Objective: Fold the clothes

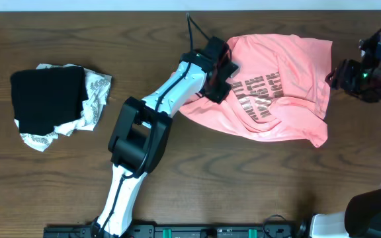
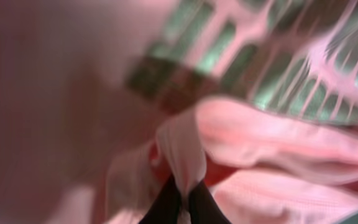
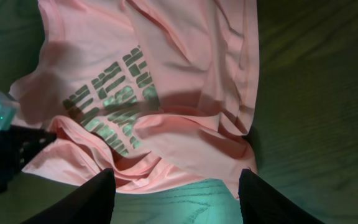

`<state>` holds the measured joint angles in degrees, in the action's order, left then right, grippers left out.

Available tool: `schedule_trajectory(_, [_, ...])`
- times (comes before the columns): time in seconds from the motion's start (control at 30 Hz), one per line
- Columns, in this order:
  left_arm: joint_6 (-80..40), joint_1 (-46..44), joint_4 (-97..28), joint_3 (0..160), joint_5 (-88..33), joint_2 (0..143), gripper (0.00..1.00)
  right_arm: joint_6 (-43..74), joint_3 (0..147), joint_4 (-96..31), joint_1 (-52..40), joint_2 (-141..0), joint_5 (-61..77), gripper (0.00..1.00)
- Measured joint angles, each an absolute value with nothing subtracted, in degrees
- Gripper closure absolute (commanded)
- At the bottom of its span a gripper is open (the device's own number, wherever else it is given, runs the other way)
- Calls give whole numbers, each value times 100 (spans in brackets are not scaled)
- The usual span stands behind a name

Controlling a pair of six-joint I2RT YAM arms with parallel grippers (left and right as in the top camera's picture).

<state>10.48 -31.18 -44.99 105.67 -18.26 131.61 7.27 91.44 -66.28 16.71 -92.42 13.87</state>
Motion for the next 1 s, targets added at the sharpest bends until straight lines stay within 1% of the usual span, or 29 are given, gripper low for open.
schedule_trajectory(0.17, [965,-3114,-5708,10565,-1520,12766,94,727,9144,-6613,1671,-9244,1387,38])
schedule_trajectory(0.37, [902,-3114,-6941,10600,-1420,11474,94,727,9144,-6532,1671,-9244,1387,37])
schedule_trajectory(0.47, [897,-3114,-7397,10676,-1415,11102,94,727,9144,-6501,1671,-9242,1387,37])
schedule_trajectory(0.8, [895,-3114,-8482,10685,-1365,11104,94,727,9144,-6490,1671,-9244,1387,34])
schedule_trajectory(0.93, [895,-3114,-8831,10685,-1352,11104,94,725,9144,-6626,1664,-9242,1387,37])
schedule_trajectory(1.0, [893,-3114,-8864,10685,-1352,11104,94,716,9144,-6790,1634,-9242,1382,34])
